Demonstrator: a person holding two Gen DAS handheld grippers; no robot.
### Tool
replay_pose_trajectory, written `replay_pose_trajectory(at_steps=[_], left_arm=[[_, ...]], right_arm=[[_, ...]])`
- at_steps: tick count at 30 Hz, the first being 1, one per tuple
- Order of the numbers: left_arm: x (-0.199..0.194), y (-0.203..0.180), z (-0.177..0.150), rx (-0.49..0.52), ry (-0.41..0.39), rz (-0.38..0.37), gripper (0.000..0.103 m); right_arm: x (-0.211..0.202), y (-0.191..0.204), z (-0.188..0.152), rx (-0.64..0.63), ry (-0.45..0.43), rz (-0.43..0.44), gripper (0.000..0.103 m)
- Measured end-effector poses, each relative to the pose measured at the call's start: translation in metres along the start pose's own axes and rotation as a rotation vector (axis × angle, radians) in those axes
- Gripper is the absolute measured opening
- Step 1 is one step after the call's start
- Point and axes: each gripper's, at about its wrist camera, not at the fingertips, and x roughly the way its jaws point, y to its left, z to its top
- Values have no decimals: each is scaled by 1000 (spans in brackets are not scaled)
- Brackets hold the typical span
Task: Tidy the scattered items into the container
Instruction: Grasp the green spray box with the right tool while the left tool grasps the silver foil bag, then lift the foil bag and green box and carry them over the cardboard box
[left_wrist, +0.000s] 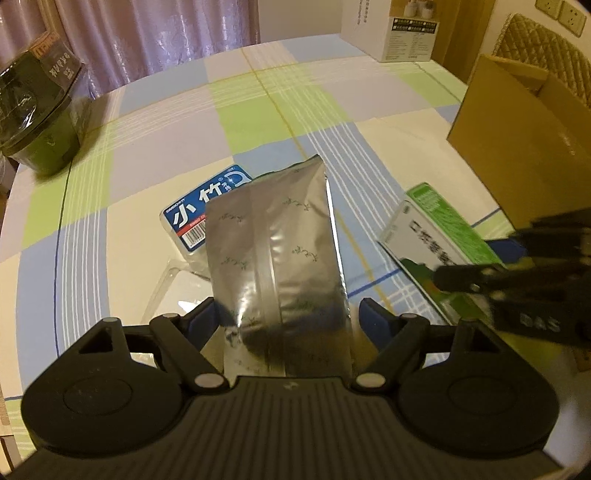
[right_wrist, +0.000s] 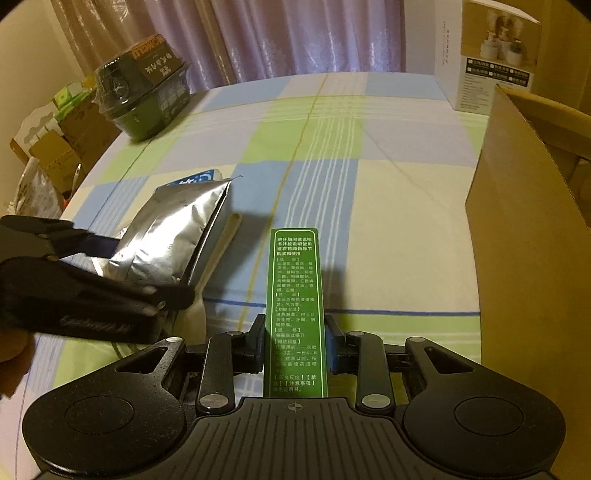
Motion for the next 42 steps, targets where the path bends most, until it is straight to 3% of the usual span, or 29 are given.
replay_pose_trajectory(at_steps=[4, 11, 14, 19, 27, 30, 32, 33, 37, 42], left_arm=[[10, -3, 4, -14, -4, 13, 78], [0, -9, -4, 35, -5, 31, 49], [-14, -10, -16, 41, 0, 19, 30], [-38, -10, -38, 39, 19, 5, 23], [-78, -15, -86, 6, 53, -41, 21], [-85, -6, -95, -55, 69, -55, 30], [-85, 2, -93, -81, 86, -58, 48], [-84, 5, -90, -89, 93, -60, 51], [-70, 18, -75, -139, 146, -116, 56], [-44, 20, -62, -119, 240, -150, 56]], right_arm=[[-5, 2, -3, 4, -5, -3, 33], [-16, 8, -12, 3, -7, 10, 33], [-24, 13, -20, 0, -5, 16, 33], [-38, 18, -38, 4, 7, 21, 33], [-63, 22, -69, 18, 23, 28, 33], [-66, 23, -76, 24, 26, 28, 33], [-68, 23, -80, 28, 26, 28, 33], [-68, 23, -81, 30, 27, 29, 33], [-68, 23, -86, 31, 27, 31, 33], [-65, 25, -91, -3, 20, 22, 33]])
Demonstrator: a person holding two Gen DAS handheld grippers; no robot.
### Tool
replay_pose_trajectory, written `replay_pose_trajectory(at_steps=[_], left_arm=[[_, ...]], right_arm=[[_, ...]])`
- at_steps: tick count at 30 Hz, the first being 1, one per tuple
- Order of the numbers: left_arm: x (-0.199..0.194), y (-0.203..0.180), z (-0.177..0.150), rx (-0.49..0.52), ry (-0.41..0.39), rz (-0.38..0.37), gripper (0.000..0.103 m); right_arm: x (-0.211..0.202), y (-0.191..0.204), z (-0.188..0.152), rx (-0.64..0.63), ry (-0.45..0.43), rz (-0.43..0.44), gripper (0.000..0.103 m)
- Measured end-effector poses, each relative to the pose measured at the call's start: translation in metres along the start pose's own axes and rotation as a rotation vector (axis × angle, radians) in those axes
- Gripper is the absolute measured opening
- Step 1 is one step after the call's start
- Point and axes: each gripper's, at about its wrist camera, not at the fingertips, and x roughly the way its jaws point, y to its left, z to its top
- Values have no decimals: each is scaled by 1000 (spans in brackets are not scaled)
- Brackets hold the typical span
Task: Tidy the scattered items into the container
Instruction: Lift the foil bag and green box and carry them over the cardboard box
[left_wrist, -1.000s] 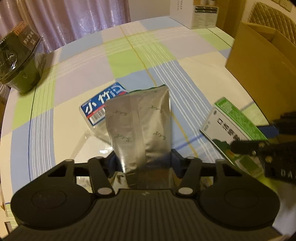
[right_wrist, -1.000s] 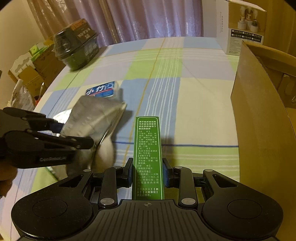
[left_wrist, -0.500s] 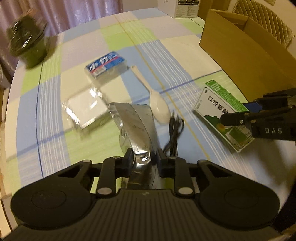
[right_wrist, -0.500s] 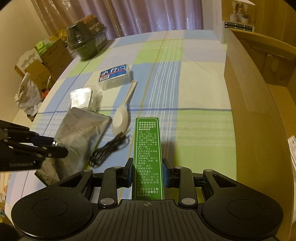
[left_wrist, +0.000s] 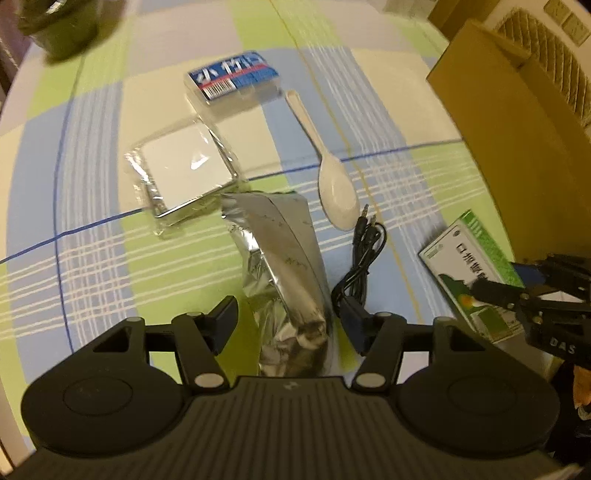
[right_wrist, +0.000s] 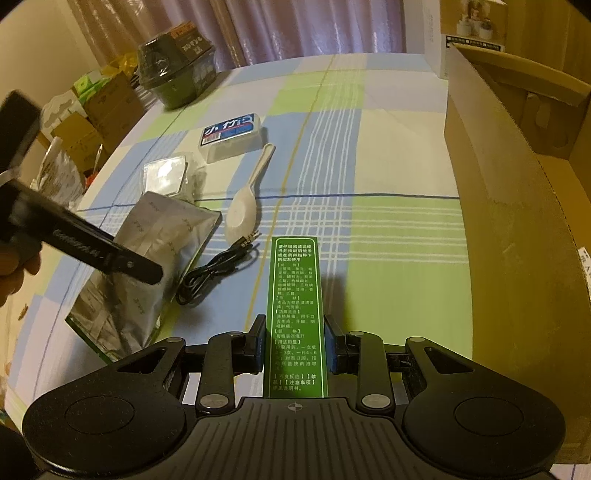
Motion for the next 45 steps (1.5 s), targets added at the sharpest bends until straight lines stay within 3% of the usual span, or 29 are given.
replay_pose_trajectory(at_steps=[4, 9, 14, 23, 30, 45], left_arm=[[18, 0, 7, 17, 62, -4, 56], [28, -4, 6, 31, 79, 4, 53], [19, -6, 2, 59, 63, -1, 36], [-7, 0, -24, 83, 62, 19, 36], [-7, -4, -35, 75, 65, 10, 35], [-31, -21, -53, 56, 33, -23, 35]], right_arm=[[4, 3, -2, -30, -2, -10, 33], [9, 4, -2, -49, 10, -13, 33], [11, 6, 2, -75, 26, -13, 33], [29, 17, 19, -158, 88, -38, 33], [42, 23, 21, -219, 116, -56, 33], [-22, 24, -3, -127, 33, -63, 33]])
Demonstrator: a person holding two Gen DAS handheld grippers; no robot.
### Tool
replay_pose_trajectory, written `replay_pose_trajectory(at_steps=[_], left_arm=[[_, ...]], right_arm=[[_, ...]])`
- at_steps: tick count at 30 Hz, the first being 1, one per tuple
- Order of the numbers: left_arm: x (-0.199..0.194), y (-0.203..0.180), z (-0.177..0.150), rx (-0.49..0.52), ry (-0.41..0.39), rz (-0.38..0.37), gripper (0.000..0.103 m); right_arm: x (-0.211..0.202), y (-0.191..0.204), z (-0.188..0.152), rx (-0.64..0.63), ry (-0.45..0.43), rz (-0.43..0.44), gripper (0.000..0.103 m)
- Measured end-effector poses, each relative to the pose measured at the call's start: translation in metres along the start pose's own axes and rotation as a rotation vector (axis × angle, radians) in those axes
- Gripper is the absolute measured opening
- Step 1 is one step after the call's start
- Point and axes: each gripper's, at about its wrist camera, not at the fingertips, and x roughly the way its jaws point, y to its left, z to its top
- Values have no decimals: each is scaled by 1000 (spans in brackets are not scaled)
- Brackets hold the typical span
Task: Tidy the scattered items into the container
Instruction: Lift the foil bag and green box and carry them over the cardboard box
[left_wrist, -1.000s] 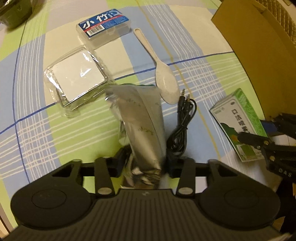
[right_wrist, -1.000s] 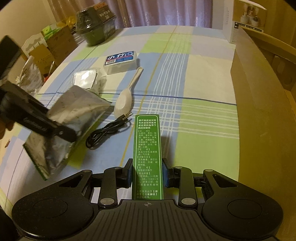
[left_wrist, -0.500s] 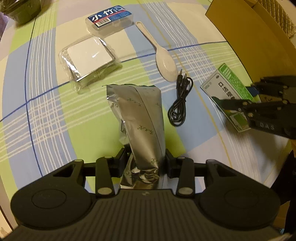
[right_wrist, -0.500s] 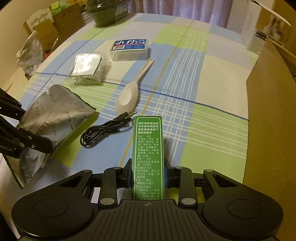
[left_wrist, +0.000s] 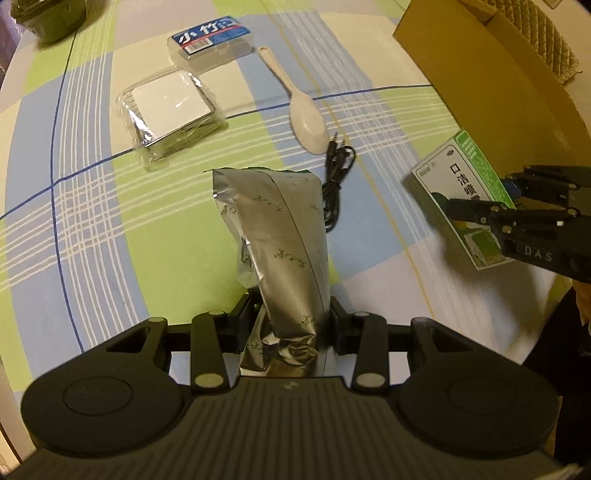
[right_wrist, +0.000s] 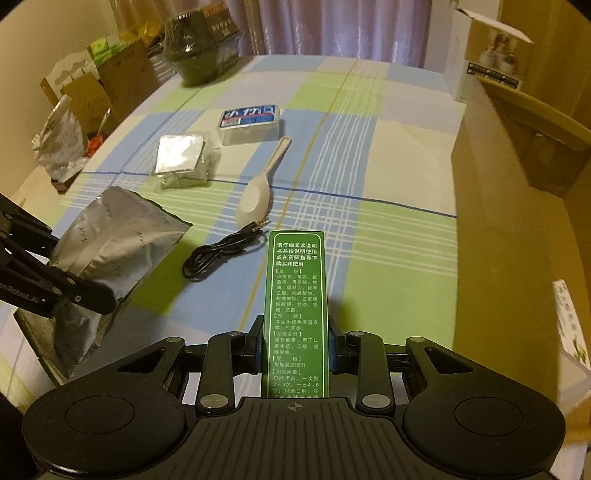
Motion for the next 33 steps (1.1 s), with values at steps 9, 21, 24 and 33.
replay_pose_trajectory(at_steps=[9, 21, 24, 33], left_arm=[[-31, -32, -10, 4, -37, 2, 35], [-59, -70, -33, -33, -99, -23, 35], [-62, -77, -37, -43, -105, -36, 35], [-69, -93, -39, -51, -122, -55, 35]], right_arm=[[-46, 5, -13, 29, -52, -8, 33], [-89, 1, -31, 58, -99, -24, 33], [-95, 0, -34, 62, -105, -25, 33], [-109, -9, -39, 83, -127, -36, 33]])
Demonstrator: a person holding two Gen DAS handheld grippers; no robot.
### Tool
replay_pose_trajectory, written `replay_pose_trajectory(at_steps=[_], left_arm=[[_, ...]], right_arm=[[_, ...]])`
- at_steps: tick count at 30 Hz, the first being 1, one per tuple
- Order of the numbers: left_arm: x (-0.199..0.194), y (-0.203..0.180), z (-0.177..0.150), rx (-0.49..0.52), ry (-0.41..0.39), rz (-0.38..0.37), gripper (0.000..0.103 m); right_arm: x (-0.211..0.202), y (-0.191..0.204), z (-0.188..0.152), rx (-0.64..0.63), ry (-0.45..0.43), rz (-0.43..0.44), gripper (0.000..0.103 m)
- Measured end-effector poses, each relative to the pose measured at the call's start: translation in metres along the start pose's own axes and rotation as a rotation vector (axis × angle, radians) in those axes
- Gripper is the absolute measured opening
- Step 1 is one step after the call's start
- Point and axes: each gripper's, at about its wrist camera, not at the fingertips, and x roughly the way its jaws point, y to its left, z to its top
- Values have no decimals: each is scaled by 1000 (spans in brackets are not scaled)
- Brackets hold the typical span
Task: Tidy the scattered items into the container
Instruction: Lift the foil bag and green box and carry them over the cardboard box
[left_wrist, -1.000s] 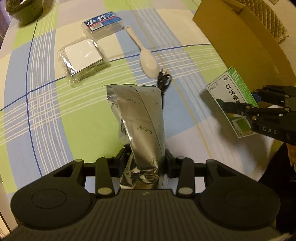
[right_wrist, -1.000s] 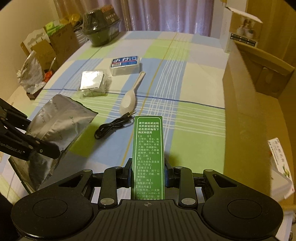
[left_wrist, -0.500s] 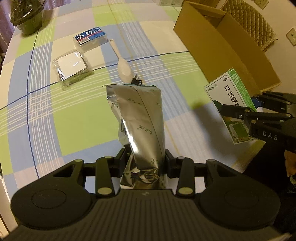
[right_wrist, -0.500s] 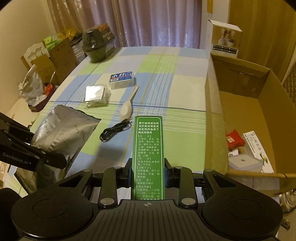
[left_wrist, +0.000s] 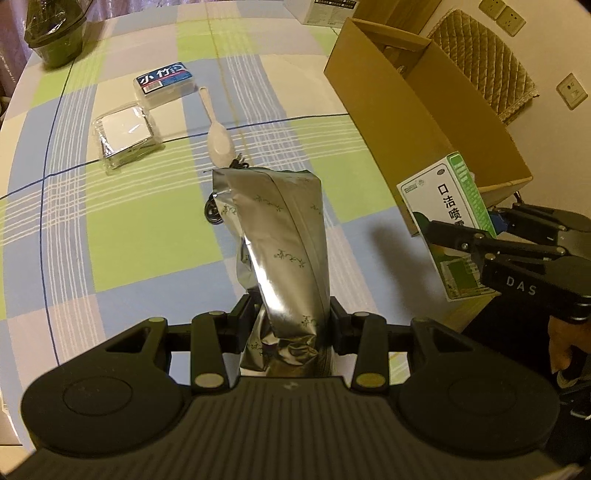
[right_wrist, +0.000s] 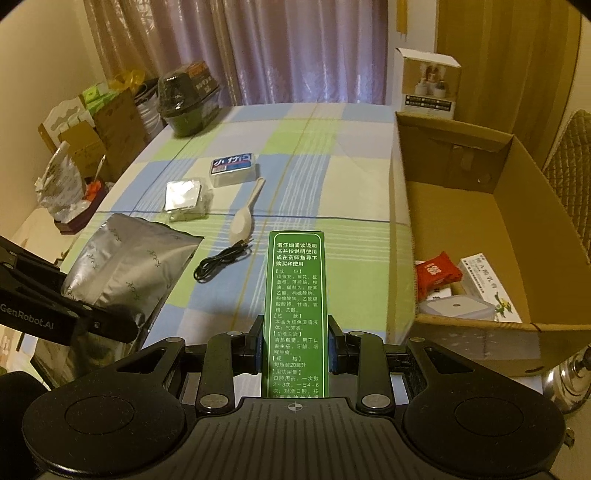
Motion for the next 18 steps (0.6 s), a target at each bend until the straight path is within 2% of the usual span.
replay_pose_trajectory(at_steps=[18], left_arm=[[-4, -43, 27, -5, -28, -43, 35]], right_arm=[[-29, -39, 12, 56, -66, -35, 33]])
